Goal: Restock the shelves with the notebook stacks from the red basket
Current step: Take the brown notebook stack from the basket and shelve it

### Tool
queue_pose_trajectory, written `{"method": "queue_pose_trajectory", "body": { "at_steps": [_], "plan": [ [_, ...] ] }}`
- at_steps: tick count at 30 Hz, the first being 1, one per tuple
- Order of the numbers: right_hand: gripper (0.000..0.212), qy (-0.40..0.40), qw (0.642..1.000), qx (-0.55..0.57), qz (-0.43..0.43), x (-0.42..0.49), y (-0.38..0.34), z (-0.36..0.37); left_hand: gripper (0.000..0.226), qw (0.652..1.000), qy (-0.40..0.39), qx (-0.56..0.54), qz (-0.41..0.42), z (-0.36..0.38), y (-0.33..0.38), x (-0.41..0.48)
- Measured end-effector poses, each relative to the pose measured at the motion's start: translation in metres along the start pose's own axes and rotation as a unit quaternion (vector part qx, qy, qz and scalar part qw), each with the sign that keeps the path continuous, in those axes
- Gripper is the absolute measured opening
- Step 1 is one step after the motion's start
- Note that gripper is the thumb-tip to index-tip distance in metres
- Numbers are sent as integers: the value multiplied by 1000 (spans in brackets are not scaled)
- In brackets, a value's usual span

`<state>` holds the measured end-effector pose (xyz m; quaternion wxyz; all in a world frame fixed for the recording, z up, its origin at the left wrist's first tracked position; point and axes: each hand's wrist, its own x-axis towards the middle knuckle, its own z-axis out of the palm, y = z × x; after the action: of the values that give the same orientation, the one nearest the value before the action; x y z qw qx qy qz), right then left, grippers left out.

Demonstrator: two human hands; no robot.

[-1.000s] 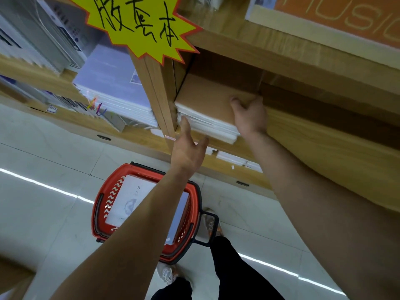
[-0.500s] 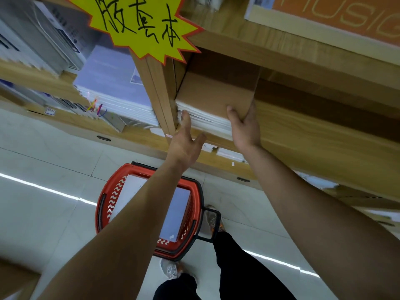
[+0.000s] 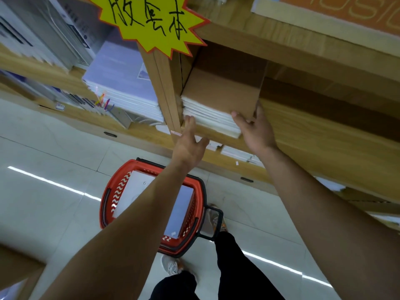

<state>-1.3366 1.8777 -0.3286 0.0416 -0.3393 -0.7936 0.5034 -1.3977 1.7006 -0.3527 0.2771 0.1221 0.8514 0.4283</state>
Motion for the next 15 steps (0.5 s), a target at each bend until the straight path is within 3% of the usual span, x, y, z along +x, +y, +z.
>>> {"method": "queue_pose_trajectory", "body": {
  "at_steps": [4, 15],
  "plan": [
    [78, -30, 997, -59, 28, -24, 23, 5, 80, 1000, -7, -17, 9, 5, -14, 5],
    [45, 73, 988, -130, 37, -3, 29, 32, 77, 997, 33, -12, 65, 30, -34, 30]
  ]
}}
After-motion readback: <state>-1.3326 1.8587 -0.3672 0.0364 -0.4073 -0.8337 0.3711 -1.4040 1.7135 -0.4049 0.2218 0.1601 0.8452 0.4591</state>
